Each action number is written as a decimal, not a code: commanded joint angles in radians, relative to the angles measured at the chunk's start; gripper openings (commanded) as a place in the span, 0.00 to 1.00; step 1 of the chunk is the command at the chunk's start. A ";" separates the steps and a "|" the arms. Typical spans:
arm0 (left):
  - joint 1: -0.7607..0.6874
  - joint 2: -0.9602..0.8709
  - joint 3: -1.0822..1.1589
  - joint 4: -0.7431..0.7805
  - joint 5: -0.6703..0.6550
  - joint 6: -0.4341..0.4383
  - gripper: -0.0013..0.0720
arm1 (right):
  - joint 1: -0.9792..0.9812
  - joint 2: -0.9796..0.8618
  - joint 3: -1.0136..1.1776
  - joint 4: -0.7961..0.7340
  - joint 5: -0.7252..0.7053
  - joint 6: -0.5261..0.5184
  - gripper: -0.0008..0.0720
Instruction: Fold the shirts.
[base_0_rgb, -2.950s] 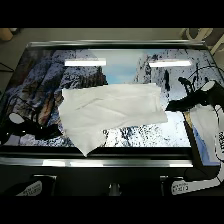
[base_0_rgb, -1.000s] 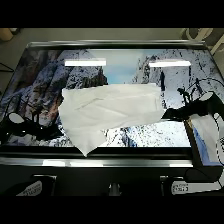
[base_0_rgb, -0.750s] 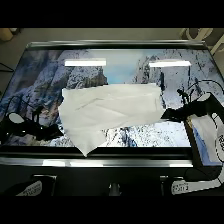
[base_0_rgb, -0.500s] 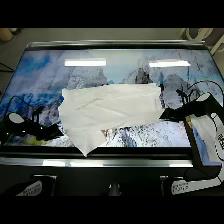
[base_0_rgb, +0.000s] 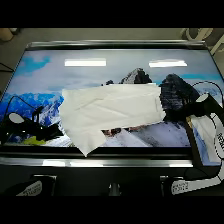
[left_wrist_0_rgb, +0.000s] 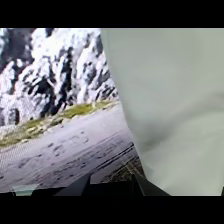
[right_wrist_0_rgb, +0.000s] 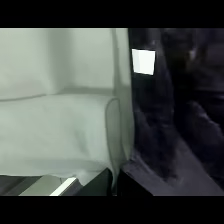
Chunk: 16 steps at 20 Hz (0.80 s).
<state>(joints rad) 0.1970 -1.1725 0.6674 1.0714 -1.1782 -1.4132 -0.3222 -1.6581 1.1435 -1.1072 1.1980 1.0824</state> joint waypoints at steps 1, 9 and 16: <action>0.001 0.001 0.000 -0.018 0.000 0.000 0.46 | 0.001 0.000 0.000 -0.001 0.026 -0.029 0.03; -0.092 -0.010 -0.018 -0.111 0.038 0.040 0.49 | 0.001 0.021 0.000 -0.003 0.078 -0.059 0.03; -0.059 -0.014 -0.020 -0.057 0.156 0.015 0.49 | 0.001 0.021 0.000 -0.004 0.100 -0.059 0.04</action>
<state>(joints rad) 0.1249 -1.1847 0.6476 0.9920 -1.0573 -1.3911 -0.3214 -1.6379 1.1423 -1.1168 1.2926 1.0241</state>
